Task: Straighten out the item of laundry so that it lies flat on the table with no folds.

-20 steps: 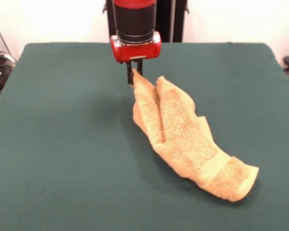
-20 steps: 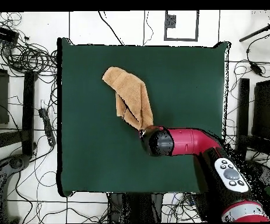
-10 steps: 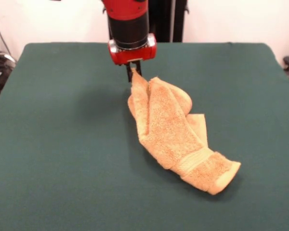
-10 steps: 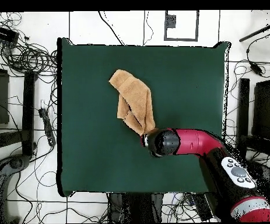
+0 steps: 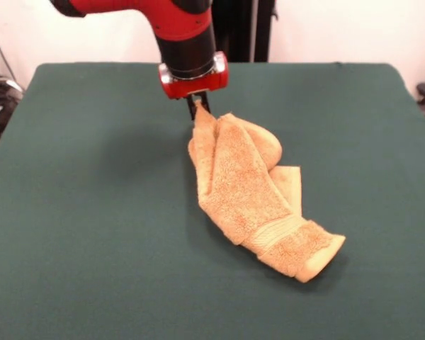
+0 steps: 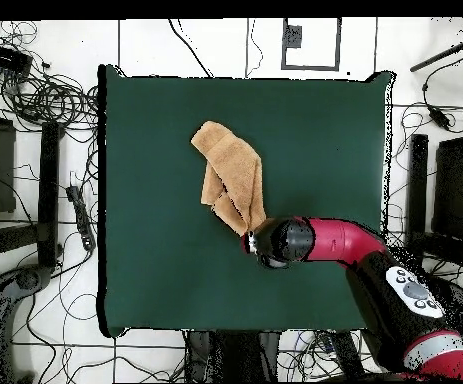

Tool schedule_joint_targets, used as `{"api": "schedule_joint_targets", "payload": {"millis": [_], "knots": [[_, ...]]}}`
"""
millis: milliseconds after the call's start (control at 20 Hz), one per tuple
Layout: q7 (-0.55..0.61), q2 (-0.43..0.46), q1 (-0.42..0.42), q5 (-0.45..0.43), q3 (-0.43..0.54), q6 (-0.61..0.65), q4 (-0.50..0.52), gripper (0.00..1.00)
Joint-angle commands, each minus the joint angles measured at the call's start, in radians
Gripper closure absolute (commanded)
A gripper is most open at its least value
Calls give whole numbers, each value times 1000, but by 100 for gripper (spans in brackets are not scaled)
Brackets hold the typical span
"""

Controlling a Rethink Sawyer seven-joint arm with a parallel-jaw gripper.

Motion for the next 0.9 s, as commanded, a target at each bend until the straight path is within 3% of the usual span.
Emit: {"api": "schedule_joint_targets", "payload": {"millis": [50,200,250,900], "knots": [[-203,65,16,-46,115,106,-55,100],[-218,64,11,-70,126,77,-50,100],[-208,64,11,-75,129,78,-51,0],[-117,65,45,-81,109,65,-64,0]]}}
